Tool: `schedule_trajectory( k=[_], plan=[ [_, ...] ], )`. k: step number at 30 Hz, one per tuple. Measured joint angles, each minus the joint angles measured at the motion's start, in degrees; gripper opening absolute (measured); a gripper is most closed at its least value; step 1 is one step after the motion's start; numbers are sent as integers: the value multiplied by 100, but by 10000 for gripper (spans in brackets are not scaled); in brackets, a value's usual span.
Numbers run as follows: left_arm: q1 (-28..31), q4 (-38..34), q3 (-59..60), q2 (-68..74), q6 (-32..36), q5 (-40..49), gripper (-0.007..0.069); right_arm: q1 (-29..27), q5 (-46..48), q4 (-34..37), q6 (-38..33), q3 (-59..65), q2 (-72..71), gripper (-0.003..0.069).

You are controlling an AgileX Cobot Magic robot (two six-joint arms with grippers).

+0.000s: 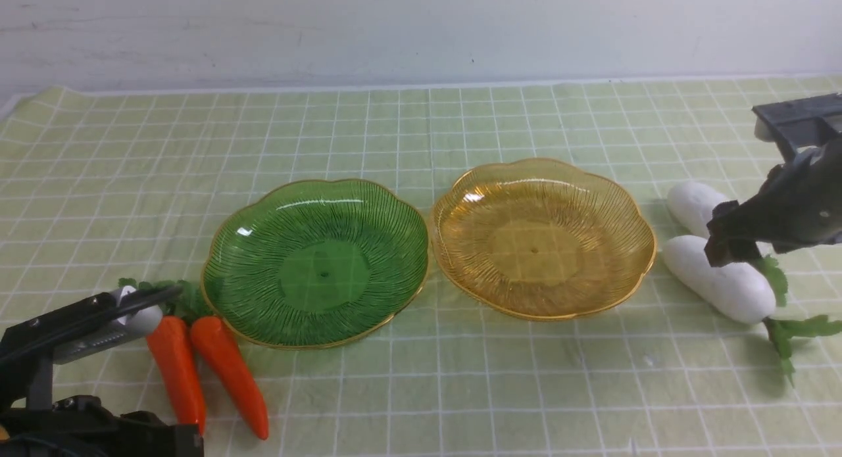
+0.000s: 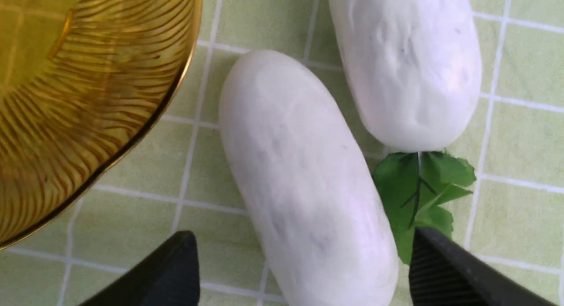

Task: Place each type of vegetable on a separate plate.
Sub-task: Use the right arm to grab a radish and put it into the right plate

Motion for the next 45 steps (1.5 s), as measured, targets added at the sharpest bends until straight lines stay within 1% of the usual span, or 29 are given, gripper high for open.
schedule_trajectory(
  k=[7,12,16,19,22,29,30,32,33,34,35,36,37,38,39,42,43,45],
  plan=[
    [0,0,0,0,0,0,76,0,-227,-156,0,-6,681,587],
    [0,0,0,0,0,0,76,0,-70,-273,0,-6,964,585],
    [0,4,0,0,0,0,76,0,34,-349,0,-11,971,548],
    [0,4,0,0,0,0,76,0,78,-476,35,-12,971,482],
    [0,4,0,0,0,6,76,0,158,-593,116,-12,971,481],
    [0,4,0,0,0,28,76,0,771,-546,164,-98,546,481],
    [0,4,0,0,0,28,76,0,916,-449,188,-186,376,481],
    [0,6,0,0,0,28,76,0,1210,-34,220,-474,12,481],
    [0,6,0,0,0,28,76,0,1261,174,224,-530,-102,481],
    [0,6,0,0,0,28,76,6,1286,594,202,-624,-267,481],
    [0,6,0,0,0,28,76,18,1278,839,136,-662,-335,481],
    [0,6,0,0,0,28,76,18,1277,901,115,-662,-349,481],
    [0,6,0,0,0,28,76,98,1205,1341,-95,-686,-401,481],
    [0,6,0,0,0,28,76,98,1195,1395,-123,-686,-401,481],
    [0,6,0,0,0,28,76,224,1100,1728,-354,-692,-383,481],
    [0,6,0,0,0,28,76,474,861,2189,-693,-692,-253,481],
    [0,6,0,0,0,28,76,644,676,2341,-871,-692,-161,481],
    [0,6,0,0,0,28,76,776,485,2442,-1015,-692,-59,481]
  ],
)
